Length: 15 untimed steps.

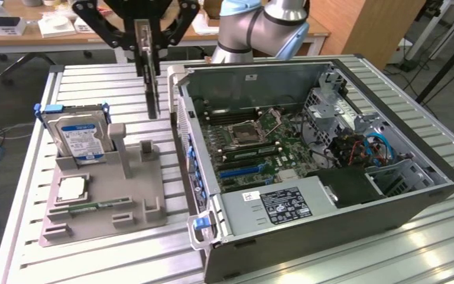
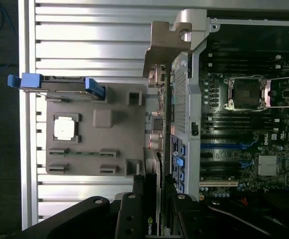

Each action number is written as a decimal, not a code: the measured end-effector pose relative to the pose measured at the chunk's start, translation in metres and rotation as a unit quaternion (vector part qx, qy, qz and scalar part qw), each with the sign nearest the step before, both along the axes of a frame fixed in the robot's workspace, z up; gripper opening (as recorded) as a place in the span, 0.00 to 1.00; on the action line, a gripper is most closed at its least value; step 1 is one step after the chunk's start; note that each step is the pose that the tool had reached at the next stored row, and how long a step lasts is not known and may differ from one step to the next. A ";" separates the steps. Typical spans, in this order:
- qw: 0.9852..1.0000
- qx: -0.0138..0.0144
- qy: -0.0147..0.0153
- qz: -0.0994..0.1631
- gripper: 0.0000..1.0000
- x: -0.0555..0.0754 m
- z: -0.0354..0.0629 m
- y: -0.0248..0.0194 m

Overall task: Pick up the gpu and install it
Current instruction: 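Pick up the gpu and move the gpu toward the slot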

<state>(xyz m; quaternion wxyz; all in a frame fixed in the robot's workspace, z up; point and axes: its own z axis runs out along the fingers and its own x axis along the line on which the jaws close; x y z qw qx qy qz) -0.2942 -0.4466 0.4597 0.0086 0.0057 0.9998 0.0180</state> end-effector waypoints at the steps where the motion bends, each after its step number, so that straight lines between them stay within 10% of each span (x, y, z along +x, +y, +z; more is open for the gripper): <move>1: 1.000 0.000 0.000 0.000 0.26 0.004 -0.0001 0.0000; 15: 1.000 0.000 0.000 0.000 0.26 0.064 0.0000 0.0000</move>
